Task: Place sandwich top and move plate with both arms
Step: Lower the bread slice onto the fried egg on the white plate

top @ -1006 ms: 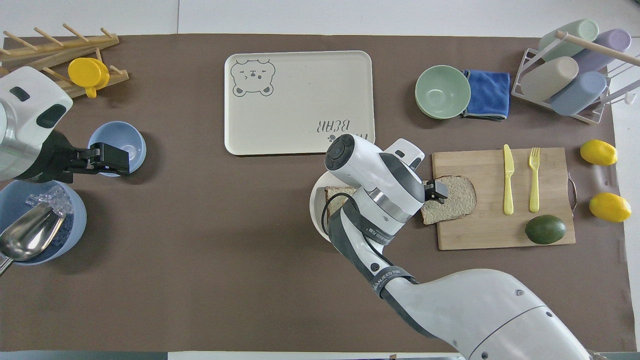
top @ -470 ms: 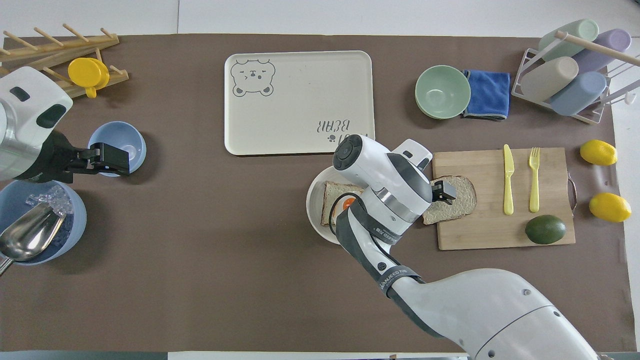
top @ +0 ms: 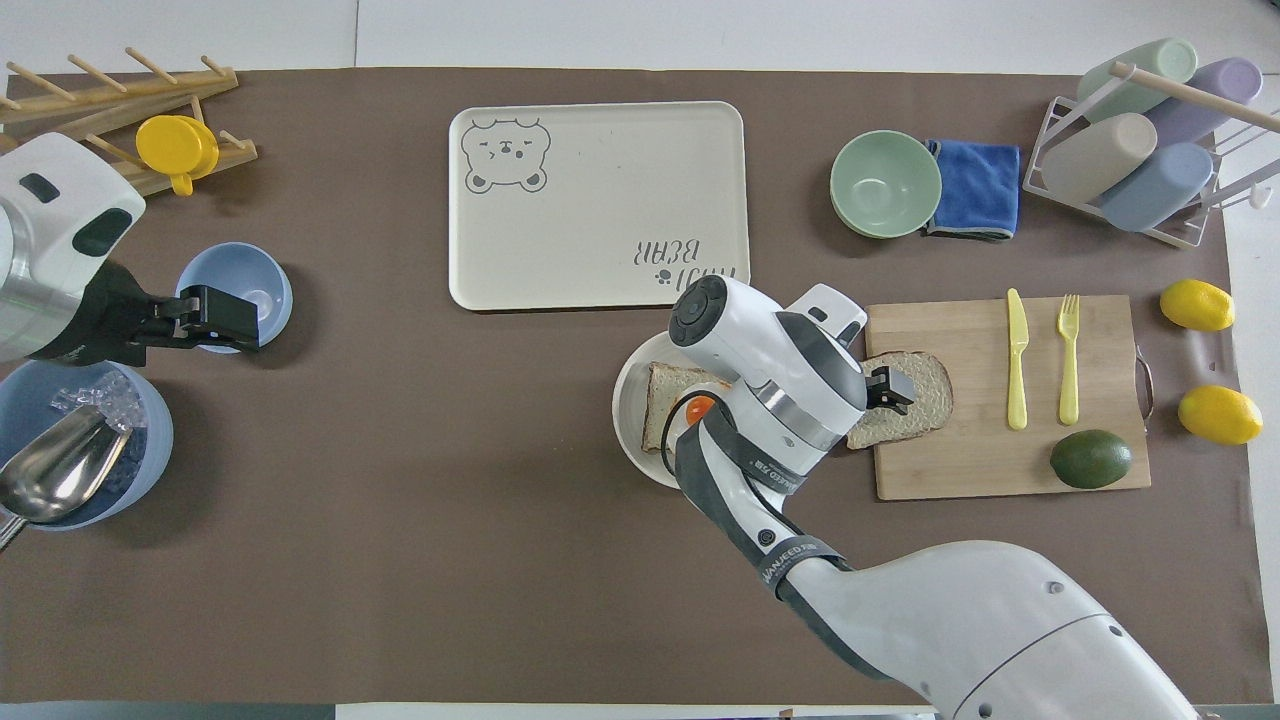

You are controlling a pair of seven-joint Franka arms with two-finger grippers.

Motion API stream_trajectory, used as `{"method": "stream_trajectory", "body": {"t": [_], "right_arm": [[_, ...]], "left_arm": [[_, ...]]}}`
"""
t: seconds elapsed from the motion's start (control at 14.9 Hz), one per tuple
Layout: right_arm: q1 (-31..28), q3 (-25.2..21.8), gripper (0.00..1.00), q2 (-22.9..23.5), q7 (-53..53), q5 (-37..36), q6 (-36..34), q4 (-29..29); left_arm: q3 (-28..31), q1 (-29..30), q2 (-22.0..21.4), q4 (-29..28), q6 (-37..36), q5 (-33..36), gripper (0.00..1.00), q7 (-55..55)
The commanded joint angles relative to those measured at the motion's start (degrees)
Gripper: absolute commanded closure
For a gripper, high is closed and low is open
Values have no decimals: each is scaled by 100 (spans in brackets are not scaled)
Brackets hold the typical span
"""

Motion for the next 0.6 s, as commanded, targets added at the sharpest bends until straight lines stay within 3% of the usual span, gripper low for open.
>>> {"method": "stream_trajectory", "body": {"t": [0.0,0.13,0.2,0.27,0.34,0.4,0.47,0.54], "right_arm": [[-86,40,2,-177,12,-122,196,-345],[-94,40,2,-204,21,-175,205,-415],[-94,40,13,-213,12,-210,248,-459],[-103,40,36,-213,3,-236,266,-477],[-129,40,69,-213,-6,-245,266,-477],[-156,40,93,-213,-6,-237,258,-469],[-173,40,100,-204,-14,-236,258,-460],[-200,40,100,-204,-41,-236,240,-425]], "left_arm": [[-33,52,-94,-72,47,-10,0,-54],[-34,52,-94,-72,47,-10,0,-54],[-34,52,-85,-72,47,-10,0,-54],[-34,52,-94,-72,47,-10,0,-54],[-34,52,-85,-72,47,-10,0,-54],[-34,52,-85,-72,47,-10,0,-54],[-34,52,-85,-72,47,-10,0,-54],[-34,52,-94,-72,47,-10,0,-54]]}}
